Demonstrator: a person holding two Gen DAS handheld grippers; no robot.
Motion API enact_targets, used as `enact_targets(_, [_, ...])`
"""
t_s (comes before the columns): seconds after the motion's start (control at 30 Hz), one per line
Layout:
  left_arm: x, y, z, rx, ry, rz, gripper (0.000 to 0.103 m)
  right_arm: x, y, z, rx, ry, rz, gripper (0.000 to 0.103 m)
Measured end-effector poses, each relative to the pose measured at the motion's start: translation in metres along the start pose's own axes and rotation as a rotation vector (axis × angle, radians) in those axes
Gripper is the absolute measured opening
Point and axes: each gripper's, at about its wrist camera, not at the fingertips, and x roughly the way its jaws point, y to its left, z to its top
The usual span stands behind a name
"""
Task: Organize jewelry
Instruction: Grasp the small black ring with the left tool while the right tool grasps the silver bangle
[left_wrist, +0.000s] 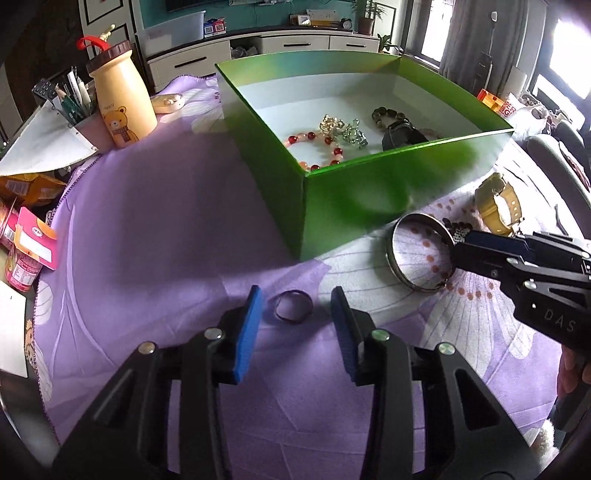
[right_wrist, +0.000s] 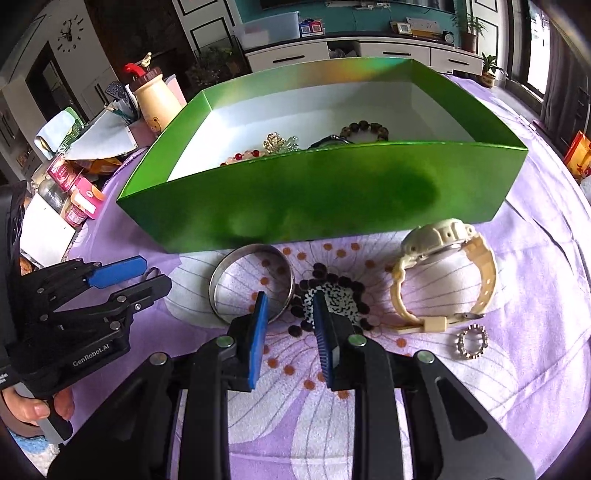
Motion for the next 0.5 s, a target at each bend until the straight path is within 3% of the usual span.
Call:
enact_targets(0.27, [-0.002,0.007,-0.004,-0.004,-0.024,-0.003,0.021,0.006,0.005,0.006,-0.013,0.004,-0.019,0.025])
enact_targets(0.5, [-0.003,0.01,-0.006,-0.008,-0.036,-0.011,0.021,0.01,0.013,0.008,-0.036,0.0,-0.061,0.025])
